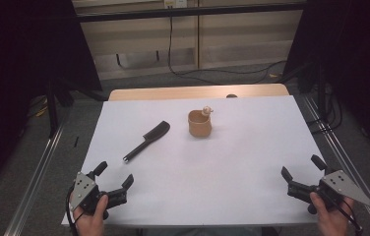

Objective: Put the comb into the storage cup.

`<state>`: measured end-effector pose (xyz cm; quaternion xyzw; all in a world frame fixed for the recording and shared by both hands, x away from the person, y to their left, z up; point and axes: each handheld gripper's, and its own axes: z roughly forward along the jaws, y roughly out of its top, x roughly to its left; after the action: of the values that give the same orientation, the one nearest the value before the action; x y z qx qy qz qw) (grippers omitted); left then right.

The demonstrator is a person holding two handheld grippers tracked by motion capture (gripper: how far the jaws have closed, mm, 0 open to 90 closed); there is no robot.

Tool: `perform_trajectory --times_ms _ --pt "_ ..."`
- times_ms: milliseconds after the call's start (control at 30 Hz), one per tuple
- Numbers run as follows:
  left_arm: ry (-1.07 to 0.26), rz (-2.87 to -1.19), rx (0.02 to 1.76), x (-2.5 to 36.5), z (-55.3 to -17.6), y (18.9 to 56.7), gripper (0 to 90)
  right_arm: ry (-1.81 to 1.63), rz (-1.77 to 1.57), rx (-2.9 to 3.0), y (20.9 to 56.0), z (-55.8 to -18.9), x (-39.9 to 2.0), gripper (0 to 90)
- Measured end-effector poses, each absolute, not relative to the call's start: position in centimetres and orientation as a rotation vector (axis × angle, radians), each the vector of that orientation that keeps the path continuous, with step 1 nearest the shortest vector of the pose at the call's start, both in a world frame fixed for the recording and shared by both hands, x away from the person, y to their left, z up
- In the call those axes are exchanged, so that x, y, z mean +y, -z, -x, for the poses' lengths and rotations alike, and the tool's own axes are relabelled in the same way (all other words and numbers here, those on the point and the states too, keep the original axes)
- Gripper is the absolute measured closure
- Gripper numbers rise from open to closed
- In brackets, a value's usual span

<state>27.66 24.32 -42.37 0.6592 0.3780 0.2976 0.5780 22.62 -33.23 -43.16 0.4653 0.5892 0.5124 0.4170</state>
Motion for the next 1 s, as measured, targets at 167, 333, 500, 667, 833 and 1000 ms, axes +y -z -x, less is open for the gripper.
perform_trajectory --times_ms 167,333,500,667,833,1000 --pt "-0.692 -1.549 0.880 24.5 -27.6 42.4 1.7 -1.293 -1.167 1.481 43.2 -22.7 -33.2 0.4" --pt "-0.669 -1.557 0.881 24.4 -27.7 42.4 1.8 -1.293 -1.169 1.494 43.3 -22.9 -33.2 0.5" --pt "-0.641 -1.562 0.868 24.2 -27.9 42.2 2.0 -1.298 -1.178 1.510 43.4 -22.9 -33.2 0.3" --pt "-0.619 -1.549 0.875 24.4 -27.9 42.0 2.0 -1.303 -1.181 1.539 43.6 -23.1 -32.9 0.4" --pt "-0.606 -1.610 0.899 24.1 -28.8 42.1 6.1 -1.314 -1.192 1.535 43.5 -23.1 -32.7 0.5" --pt "-0.594 -1.641 0.851 23.9 -29.5 41.6 5.6 -1.324 -1.164 1.548 43.4 -22.8 -32.4 0.3"
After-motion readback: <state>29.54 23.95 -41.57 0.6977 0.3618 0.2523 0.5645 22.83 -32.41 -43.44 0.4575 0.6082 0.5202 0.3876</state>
